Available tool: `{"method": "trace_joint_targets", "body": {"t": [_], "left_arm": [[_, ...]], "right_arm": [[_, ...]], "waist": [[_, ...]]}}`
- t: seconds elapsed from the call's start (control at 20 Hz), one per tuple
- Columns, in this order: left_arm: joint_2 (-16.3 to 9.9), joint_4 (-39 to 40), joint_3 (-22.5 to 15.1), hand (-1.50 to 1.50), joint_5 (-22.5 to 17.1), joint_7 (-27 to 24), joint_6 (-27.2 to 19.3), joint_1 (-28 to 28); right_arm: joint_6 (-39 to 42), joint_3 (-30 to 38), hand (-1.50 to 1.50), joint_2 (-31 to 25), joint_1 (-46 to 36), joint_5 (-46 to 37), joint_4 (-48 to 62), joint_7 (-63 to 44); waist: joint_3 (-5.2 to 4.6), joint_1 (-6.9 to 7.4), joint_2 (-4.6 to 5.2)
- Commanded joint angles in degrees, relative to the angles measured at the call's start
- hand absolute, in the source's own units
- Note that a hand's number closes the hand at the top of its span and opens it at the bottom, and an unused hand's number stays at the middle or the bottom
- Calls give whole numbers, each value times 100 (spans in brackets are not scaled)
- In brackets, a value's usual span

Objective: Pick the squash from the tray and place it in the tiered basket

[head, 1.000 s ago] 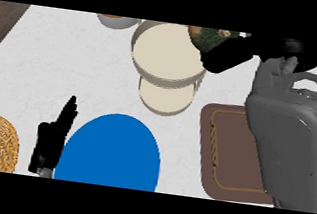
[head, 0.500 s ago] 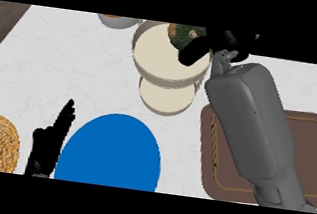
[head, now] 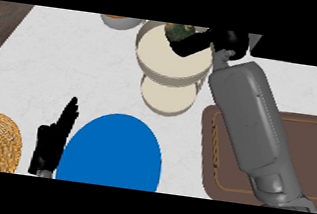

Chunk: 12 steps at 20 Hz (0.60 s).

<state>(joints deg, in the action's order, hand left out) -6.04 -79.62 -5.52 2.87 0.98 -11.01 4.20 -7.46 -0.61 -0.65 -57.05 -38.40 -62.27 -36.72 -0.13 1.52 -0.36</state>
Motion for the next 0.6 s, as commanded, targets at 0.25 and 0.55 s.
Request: {"method": "trace_joint_targets", "body": {"t": [0.25, 0.55], "left_arm": [[-4, 63, 64, 0, 41, 15, -19, -94], [12, 27, 85, 0, 23, -96, -7, 110]], "right_arm": [[-1352, 198, -150, 62, 244, 1753, 206, 995], [-2308, 650, -150, -30, 186, 1009, -466, 716]], "waist": [[16, -10, 57], [12, -137, 21]]}}
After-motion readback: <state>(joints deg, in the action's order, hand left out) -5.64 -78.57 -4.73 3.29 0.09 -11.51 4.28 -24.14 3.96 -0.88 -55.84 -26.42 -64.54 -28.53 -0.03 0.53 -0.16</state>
